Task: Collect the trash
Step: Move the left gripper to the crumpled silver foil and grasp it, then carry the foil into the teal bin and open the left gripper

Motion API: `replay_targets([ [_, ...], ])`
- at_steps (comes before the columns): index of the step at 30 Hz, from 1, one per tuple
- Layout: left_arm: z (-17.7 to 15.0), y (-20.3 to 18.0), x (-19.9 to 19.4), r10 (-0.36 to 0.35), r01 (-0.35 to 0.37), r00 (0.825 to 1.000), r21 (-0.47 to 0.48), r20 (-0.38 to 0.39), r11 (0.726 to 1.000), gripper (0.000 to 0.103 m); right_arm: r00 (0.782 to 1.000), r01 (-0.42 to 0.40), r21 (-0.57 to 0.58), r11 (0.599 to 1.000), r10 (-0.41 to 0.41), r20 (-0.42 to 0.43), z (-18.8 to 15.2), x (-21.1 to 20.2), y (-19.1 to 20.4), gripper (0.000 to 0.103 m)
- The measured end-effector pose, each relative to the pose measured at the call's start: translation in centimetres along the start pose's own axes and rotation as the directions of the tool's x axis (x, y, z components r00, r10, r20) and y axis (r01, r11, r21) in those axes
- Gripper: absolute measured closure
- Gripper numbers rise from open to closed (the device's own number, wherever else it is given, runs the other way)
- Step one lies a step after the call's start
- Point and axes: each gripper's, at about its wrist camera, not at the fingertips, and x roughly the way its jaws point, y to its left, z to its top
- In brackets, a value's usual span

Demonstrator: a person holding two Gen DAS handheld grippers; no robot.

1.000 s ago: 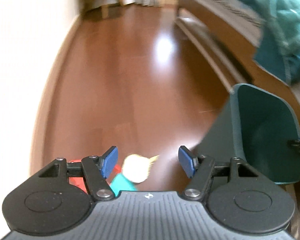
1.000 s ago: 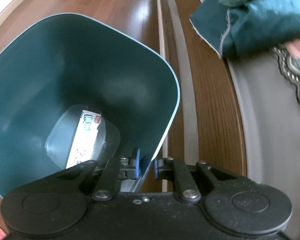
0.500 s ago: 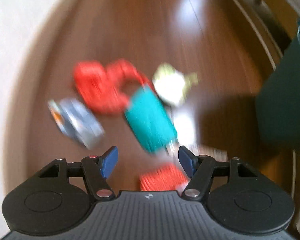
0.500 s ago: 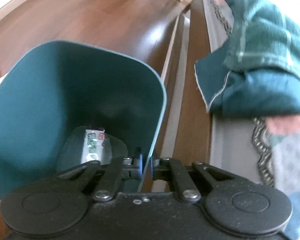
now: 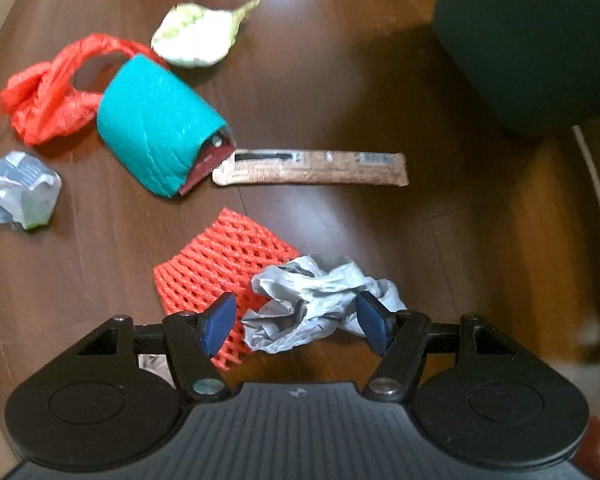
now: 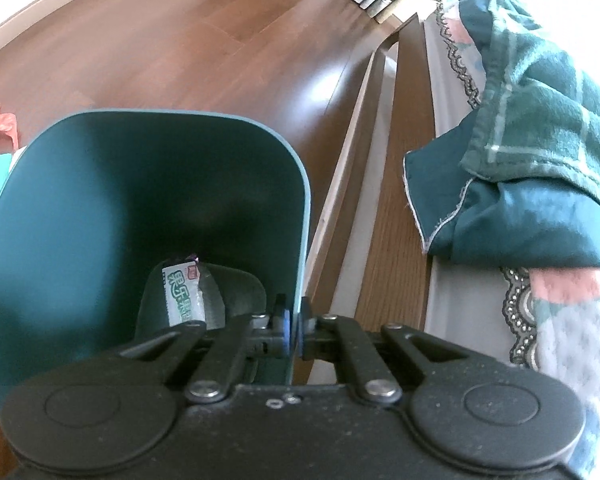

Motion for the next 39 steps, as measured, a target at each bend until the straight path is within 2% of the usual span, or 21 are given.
replay_targets([
  [1,0.0,-0.1,0.3,-0.001,0.001,1.0,-0.01,-0.004,1.0,0.04,1.0,0.0,0.001,1.0,0.0,0.0,-0.1,0.0,-0.1,0.1],
  [3,0.0,0.1,0.8,-0.029,0.028,1.0,-0.041,-0.011,0.999,0.057,1.0,0.004,-0.002,1.0,-0.004,0.0,-0.1,0.0,-0.1,0.1],
  [5,0.0,0.1,0.6,-0.059,0.059,0.998,-0.062,0.0,0.996,0.063,1.0,0.006,-0.002,1.0,-0.006,0.0,-0.2,0.3,-0.4,0.1],
  [9,0.0,-0.2,0.4,-0.034,0.034,0.999,-0.064,-0.002,0.997,0.065,1.0,0.007,0.01,1.0,-0.007,0.003,-0.4,0.4,-0.5,0.1],
  [12,0.1,0.1,0.4,-0.014,0.012,1.0,-0.102,-0.013,0.995,0.067,1.0,0.006,0.016,1.0,-0.006,0.005,-0.4,0.4,-0.5,0.1],
  [16,-0.3,1.0,-1.0,0.0,0.005,1.0,-0.156,0.031,0.988,0.075,1.0,0.005,0.012,1.0,-0.005,0.01,-0.5,0.3,-0.4,0.1],
  [18,-0.4,1.5,-2.0,-0.009,0.019,0.999,-0.185,0.053,0.983,0.085,1.0,0.005,0.009,1.0,-0.005,0.014,-0.5,0.2,-0.3,0.1],
  [21,-0.5,2.0,-4.4,-0.012,0.036,0.994,-0.219,0.106,0.975,0.087,1.0,0.004,0.006,1.0,-0.004,0.017,-0.6,0.2,-0.4,0.1],
  [23,-0.5,2.3,-6.5,-0.029,0.067,0.985,-0.224,0.169,0.972,0.087,1.0,0.002,0.004,1.0,-0.002,0.019,-0.7,0.2,-0.5,0.1],
  [25,-0.1,2.3,-8.7,-0.013,0.062,0.977,-0.225,0.212,0.972,0.088,1.0,0.001,0.003,1.0,-0.001,0.018,-0.7,0.2,-0.5,0.1],
  [29,1.8,2.4,-14.6,-0.029,0.106,0.94,-0.211,0.341,0.972,0.088,1.0,0.001,0.008,1.0,-0.001,0.017,-0.7,0.3,-0.6,0.1],
  [32,3.5,2.0,-19.5,-0.082,0.176,0.885,-0.165,0.459,0.97,0.088,1.0,-0.001,0.009,1.0,0.001,0.014,-0.6,0.4,-0.6,0.1],
  [36,6.3,-0.3,-24.7,-0.152,0.21,0.809,-0.038,0.567,0.977,0.088,1.0,-0.001,0.0,1.0,0.001,0.01,-0.3,0.4,-0.5,0.1],
  [38,8.0,-1.8,-25.7,-0.192,0.221,0.788,0.022,0.585,0.975,0.088,1.0,-0.001,-0.001,1.0,0.001,0.008,-0.2,0.5,-0.5,0.1],
  [39,9.1,-2.8,-25.7,-0.206,0.216,0.788,0.052,0.581,0.975,0.088,1.0,-0.001,-0.001,1.0,0.001,0.008,-0.2,0.5,-0.5,0.1],
])
